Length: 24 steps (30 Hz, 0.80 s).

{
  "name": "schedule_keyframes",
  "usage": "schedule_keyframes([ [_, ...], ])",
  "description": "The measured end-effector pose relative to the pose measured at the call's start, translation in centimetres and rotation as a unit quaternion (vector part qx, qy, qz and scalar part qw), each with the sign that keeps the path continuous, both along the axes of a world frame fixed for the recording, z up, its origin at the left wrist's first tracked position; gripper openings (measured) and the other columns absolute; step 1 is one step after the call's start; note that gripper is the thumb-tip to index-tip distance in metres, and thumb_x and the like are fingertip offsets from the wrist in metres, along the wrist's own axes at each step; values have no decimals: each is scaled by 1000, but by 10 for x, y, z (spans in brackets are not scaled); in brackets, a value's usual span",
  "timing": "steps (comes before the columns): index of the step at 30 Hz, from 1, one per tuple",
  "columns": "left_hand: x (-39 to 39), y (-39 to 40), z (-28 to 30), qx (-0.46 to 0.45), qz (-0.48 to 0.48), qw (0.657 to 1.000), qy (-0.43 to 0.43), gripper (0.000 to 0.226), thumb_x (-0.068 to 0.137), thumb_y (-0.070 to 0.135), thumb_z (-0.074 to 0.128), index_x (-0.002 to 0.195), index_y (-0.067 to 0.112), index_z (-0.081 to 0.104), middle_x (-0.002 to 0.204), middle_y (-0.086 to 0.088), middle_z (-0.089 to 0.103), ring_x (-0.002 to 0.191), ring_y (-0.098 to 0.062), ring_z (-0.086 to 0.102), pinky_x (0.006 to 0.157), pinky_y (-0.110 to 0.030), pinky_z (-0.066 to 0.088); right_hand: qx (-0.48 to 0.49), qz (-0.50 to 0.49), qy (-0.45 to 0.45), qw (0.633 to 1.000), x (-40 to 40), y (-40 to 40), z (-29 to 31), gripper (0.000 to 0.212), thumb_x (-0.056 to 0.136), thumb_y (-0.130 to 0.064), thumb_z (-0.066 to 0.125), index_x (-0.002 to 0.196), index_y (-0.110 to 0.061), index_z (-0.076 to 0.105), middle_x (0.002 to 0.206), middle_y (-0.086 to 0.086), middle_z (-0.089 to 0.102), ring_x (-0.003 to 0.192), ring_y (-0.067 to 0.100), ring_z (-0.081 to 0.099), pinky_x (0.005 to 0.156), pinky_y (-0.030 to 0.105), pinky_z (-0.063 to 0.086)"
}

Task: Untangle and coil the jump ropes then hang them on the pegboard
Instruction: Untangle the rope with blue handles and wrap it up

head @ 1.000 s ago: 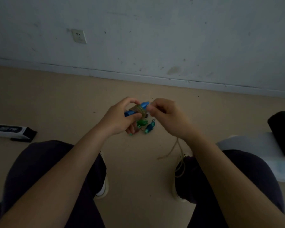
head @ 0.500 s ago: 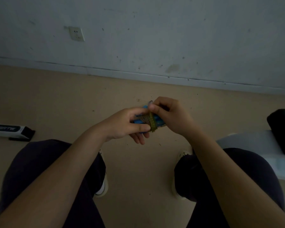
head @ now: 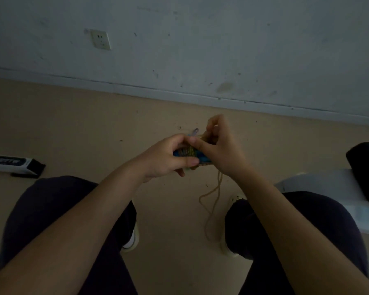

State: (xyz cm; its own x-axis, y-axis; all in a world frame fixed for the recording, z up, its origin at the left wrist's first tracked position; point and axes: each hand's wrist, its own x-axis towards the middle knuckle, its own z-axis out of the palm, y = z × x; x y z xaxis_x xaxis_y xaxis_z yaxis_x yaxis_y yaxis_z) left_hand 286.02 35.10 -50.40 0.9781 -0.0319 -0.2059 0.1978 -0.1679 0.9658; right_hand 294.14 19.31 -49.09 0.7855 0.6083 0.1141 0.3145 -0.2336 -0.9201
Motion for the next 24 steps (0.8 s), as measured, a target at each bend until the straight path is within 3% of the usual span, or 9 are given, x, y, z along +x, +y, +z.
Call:
schedule_keyframes([
  [3,-1,1,-1,1,-4,1000,-27,69,89,11,74,147,28,41,134,-2,58,103,-12,69,71,-29,58,-48,28,5,998,1,-2,1,30,93,-23,66,93,2,50,77,21,50,66,20,47,61,41,44],
  [5,-1,2,-3,-2,-15,999,-50,73,89,11,75,149,36,41,133,1,60,104,-11,69,71,-28,57,-77,39,53,995,0,-3,3,32,95,-30,62,97,2,60,90,25,60,74,24,56,72,49,51],
  [9,1,3,-8,-14,37,997,-66,39,83,28,76,114,50,68,111,15,71,102,-13,71,80,-35,60,-46,55,164,984,2,-7,8,34,96,-37,57,106,-5,65,82,6,61,72,19,57,65,37,44],
  [13,6,7,-7,-70,139,984,-84,34,70,46,79,104,44,71,114,-2,72,108,-25,70,94,-53,57,12,62,234,970,1,-9,6,56,83,-40,67,125,-7,48,74,-6,61,57,4,57,53,21,42],
  [16,8,11,-7,-86,198,972,-93,43,68,47,78,107,34,70,112,-5,72,108,-29,70,95,-56,55,-42,64,203,976,-2,-3,2,42,92,-25,66,124,-5,50,64,-9,56,48,-1,51,50,18,38],
  [20,8,8,-9,-85,225,966,-91,29,77,35,75,105,28,69,103,-1,74,100,-29,72,85,-54,59,-128,35,68,989,2,0,0,15,99,-17,56,103,-4,63,60,-6,47,46,-1,40,52,20,35],
  [24,11,13,-11,-79,255,958,-103,16,92,21,72,106,28,67,107,-13,70,82,-21,75,69,-44,63,-163,69,-6,984,-1,-1,2,27,101,-24,53,74,-21,56,61,-7,44,47,-1,40,53,17,33],
])
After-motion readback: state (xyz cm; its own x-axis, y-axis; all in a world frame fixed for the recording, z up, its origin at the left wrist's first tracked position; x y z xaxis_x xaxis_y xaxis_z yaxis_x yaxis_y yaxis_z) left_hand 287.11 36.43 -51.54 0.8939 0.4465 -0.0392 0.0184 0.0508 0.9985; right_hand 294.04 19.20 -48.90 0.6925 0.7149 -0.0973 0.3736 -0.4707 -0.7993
